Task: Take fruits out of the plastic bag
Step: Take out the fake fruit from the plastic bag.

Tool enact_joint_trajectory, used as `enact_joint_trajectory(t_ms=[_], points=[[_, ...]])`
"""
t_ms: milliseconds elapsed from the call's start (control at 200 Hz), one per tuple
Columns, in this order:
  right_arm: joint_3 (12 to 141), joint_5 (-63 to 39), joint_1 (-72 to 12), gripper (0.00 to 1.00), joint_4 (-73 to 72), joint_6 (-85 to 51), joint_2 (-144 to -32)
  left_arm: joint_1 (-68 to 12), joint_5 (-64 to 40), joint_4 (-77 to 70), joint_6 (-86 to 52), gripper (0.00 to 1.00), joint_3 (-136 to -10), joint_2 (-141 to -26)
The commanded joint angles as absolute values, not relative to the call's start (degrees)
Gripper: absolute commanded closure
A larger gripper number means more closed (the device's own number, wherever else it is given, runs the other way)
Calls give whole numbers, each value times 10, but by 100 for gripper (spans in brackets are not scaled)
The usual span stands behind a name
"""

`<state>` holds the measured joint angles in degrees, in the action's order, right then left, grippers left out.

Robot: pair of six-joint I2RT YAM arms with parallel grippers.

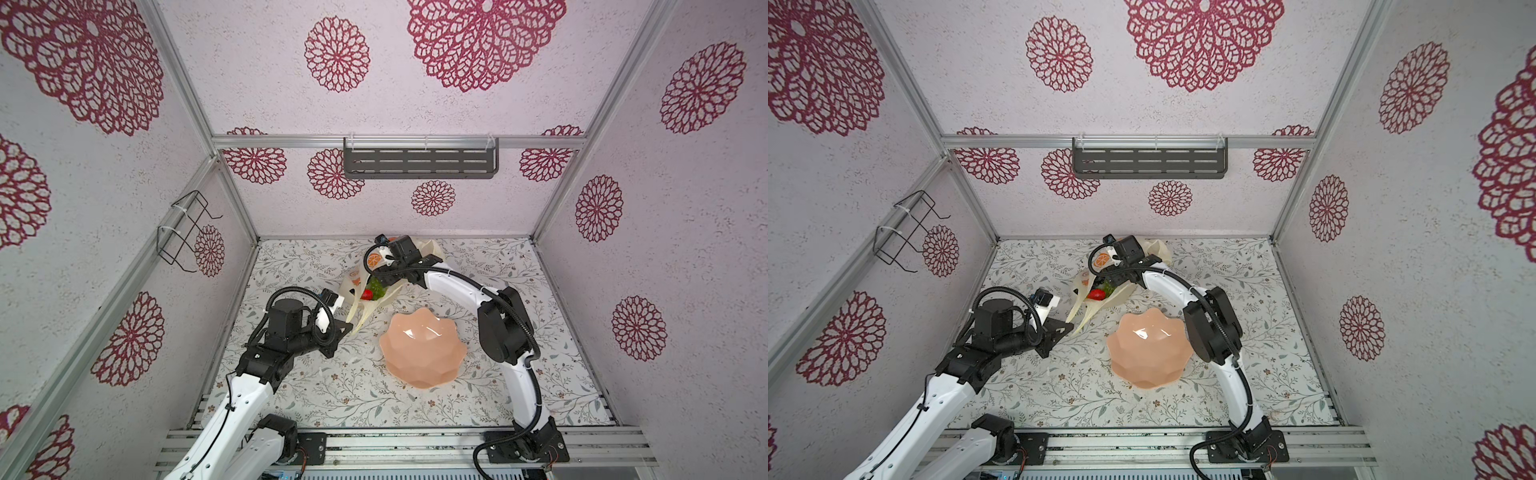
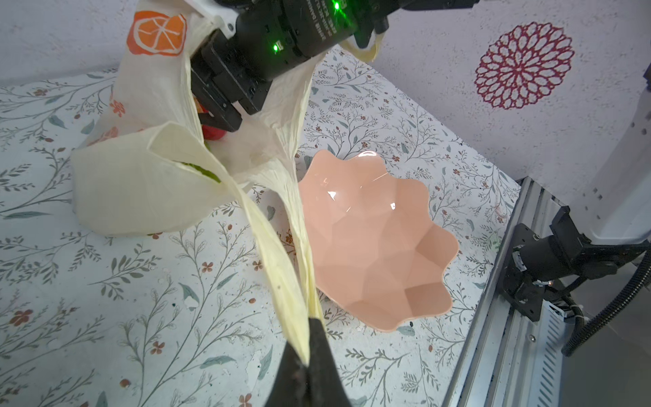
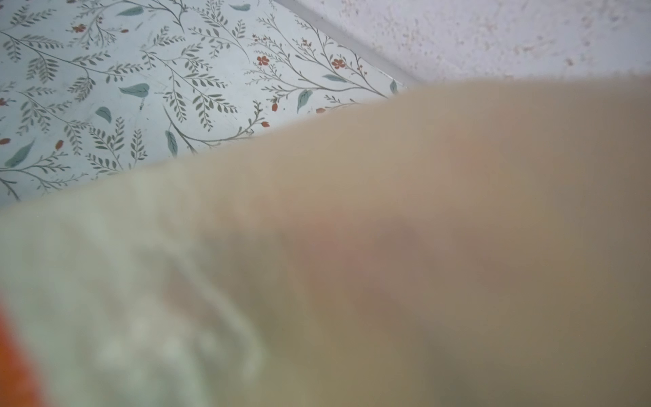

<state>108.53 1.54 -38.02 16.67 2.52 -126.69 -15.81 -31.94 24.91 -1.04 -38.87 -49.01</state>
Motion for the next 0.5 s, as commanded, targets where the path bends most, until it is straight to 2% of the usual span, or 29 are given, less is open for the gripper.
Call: enact_joint_trajectory(t_ms=[0, 270, 495], points=[[1100, 18, -377, 10, 135, 21, -1260, -161, -334, 243, 1, 95, -389, -497], [1130, 44, -375, 10, 127, 22, -1302, -162, -335, 244, 8, 96, -386, -497], [1137, 46, -373, 14, 132, 21, -1313, -162, -325, 245, 10, 95, -384, -488]])
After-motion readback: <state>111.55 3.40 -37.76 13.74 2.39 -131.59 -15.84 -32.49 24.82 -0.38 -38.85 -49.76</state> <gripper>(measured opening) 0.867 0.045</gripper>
